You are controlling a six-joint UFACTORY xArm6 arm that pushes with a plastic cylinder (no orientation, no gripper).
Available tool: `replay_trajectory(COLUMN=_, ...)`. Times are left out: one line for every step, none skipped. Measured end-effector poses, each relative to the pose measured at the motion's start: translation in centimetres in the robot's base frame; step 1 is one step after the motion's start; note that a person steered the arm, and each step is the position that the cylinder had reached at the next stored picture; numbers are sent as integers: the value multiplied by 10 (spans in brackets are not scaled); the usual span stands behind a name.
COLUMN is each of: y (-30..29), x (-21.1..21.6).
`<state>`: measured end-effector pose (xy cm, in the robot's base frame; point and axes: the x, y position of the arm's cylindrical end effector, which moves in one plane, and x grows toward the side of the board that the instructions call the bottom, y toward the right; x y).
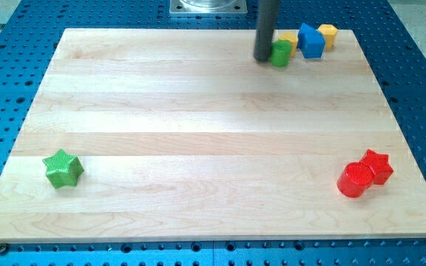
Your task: Push the green star to the center
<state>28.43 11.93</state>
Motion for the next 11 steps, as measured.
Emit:
replay_trajectory(y=7, x=33)
replay_trajectory(y=-19, x=142)
replay_trajectory(y=-113, x=234)
replay_trajectory(y=-248, x=289)
replay_trajectory(y=-363, x=293)
replay_trajectory(y=-306, x=245)
replay_trajectory(y=-223, x=219)
replay_trajectory(y=-213, x=142)
replay_trajectory(y=-217, x=189)
replay_trajectory(y=-287, x=201)
replay_trajectory(y=-277, x=142)
